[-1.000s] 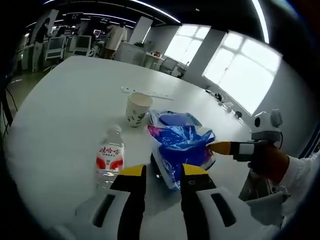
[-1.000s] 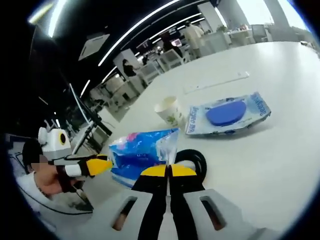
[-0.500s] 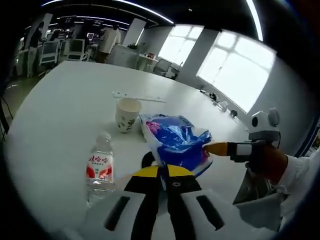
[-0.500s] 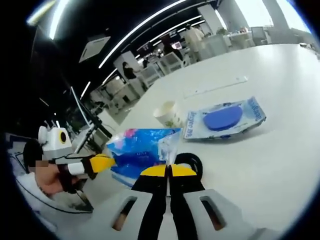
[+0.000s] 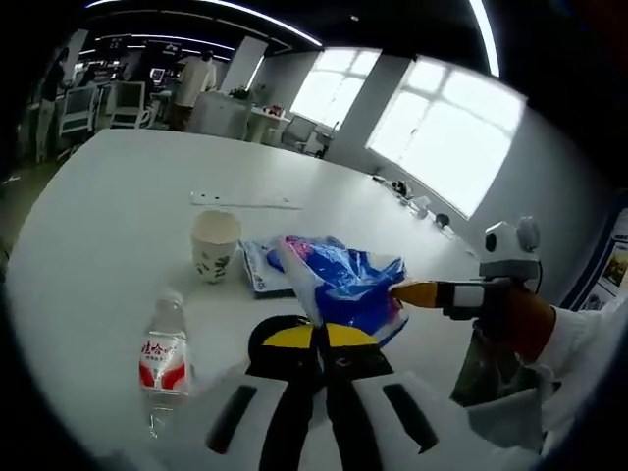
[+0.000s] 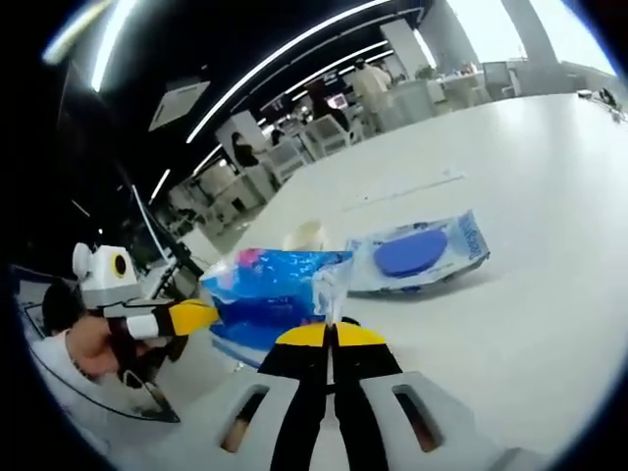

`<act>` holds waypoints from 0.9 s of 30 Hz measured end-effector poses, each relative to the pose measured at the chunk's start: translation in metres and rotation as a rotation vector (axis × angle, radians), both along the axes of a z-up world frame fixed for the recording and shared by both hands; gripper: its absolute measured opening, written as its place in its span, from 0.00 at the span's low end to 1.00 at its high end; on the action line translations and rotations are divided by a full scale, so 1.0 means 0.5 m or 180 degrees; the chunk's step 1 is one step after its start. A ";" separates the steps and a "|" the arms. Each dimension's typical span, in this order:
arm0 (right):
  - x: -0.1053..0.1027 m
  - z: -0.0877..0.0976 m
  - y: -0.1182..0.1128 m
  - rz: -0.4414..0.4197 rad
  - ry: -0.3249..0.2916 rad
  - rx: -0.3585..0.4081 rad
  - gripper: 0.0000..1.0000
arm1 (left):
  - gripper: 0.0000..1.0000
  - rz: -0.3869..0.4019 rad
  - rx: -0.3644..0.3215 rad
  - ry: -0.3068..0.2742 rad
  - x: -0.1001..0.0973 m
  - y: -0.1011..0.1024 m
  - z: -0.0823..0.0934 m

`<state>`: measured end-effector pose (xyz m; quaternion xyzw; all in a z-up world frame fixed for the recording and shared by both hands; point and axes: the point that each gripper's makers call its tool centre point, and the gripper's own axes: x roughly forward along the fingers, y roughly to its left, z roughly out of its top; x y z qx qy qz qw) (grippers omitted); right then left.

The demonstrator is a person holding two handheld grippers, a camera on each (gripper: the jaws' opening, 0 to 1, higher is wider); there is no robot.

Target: Arrange the tabletop items into an orderly group along one side of the table until the central work area is clear of visible clutter.

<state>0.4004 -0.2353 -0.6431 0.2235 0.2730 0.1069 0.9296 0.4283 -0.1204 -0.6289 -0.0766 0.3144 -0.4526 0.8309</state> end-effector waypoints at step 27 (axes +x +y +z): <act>0.025 0.098 -0.207 -0.0459 -0.0303 -0.0222 0.00 | 0.00 -0.0614 -0.0069 -0.0280 0.059 -0.237 0.096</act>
